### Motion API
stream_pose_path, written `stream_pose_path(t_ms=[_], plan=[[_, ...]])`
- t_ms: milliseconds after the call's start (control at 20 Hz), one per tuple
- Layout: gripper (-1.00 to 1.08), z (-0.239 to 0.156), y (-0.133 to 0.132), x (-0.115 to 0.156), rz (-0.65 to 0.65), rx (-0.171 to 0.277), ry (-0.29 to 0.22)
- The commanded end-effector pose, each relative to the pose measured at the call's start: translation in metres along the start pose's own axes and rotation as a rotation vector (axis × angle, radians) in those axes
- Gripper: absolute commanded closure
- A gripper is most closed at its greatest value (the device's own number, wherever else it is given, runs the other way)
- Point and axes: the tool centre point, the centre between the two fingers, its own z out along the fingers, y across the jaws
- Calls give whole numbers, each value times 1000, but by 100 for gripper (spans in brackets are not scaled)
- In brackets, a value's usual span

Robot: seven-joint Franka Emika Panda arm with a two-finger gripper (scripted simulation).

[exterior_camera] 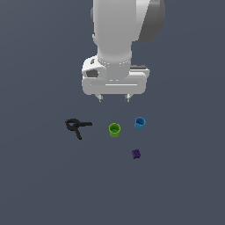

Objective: Pick up a designated object from a clutter of objects.

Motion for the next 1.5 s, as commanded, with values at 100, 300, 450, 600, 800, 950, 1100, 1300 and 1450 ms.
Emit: stream_pose_path(t_ms=[100,300,450,600,800,950,1100,1300,1450], plan=[[-92,1,-2,0,-4,0,0],[-92,6,-20,2,-35,3,-2],[-92,9,-32,2,-56,5,-4],[-92,10,-34,2,-59,5,-4],[-92,13,-34,2,-51,4,-4],[-92,19,-38,2,-39,2,-3],[-92,30,-44,2,-20,-1,-2],[-92,49,-54,1,15,-6,-1],[-92,67,-64,0,49,-10,2]])
